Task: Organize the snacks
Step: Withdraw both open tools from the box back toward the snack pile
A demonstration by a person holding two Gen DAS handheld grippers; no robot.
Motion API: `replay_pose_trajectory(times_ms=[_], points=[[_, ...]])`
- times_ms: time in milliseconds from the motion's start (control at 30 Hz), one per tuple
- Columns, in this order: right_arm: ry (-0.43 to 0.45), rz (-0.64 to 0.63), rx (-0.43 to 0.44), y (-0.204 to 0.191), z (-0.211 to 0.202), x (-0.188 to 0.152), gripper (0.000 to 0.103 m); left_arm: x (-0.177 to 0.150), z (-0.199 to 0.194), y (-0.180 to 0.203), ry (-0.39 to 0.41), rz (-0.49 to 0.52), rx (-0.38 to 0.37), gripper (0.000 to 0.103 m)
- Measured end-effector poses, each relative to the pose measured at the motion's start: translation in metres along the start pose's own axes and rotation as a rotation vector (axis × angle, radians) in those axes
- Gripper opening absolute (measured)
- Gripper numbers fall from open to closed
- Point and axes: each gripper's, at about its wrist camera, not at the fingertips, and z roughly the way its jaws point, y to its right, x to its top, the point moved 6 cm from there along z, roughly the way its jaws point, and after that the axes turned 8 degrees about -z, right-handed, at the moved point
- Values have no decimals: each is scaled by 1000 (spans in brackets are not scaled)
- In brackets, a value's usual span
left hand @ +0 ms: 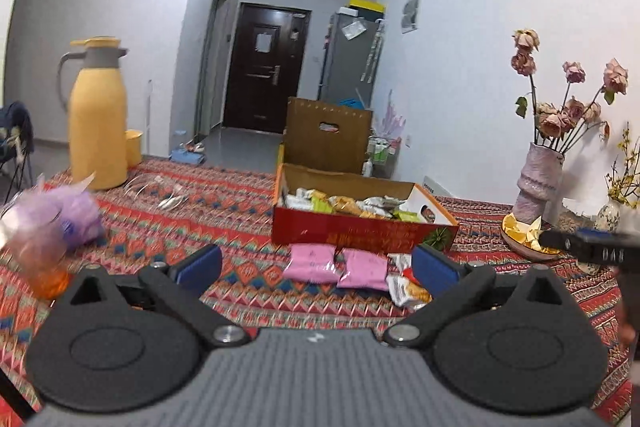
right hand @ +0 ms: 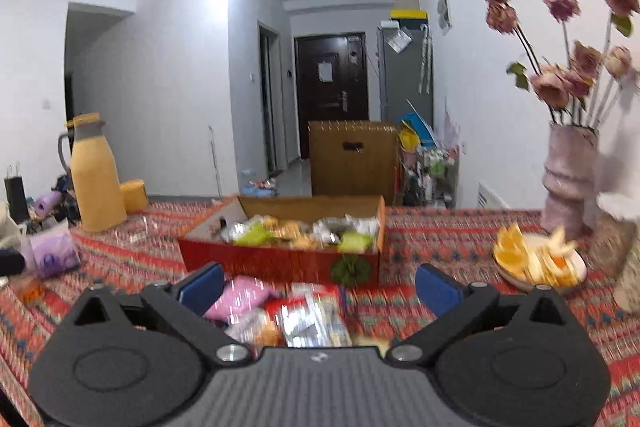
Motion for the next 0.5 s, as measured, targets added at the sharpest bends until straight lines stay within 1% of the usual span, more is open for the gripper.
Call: replay_pose_trajectory(times_ms=[133, 300, 500], points=[[-44, 15, -18, -3, -17, -28, 102, -13, -17, -8, -20, -34, 17, 103], [-97, 51, -29, -1, -28, -57, 102, -28, -26, -11, -42, -18, 49, 103], [-119, 60, -65, 7, -31, -68, 102, -37, -24, -12, -65, -33, 51, 103]])
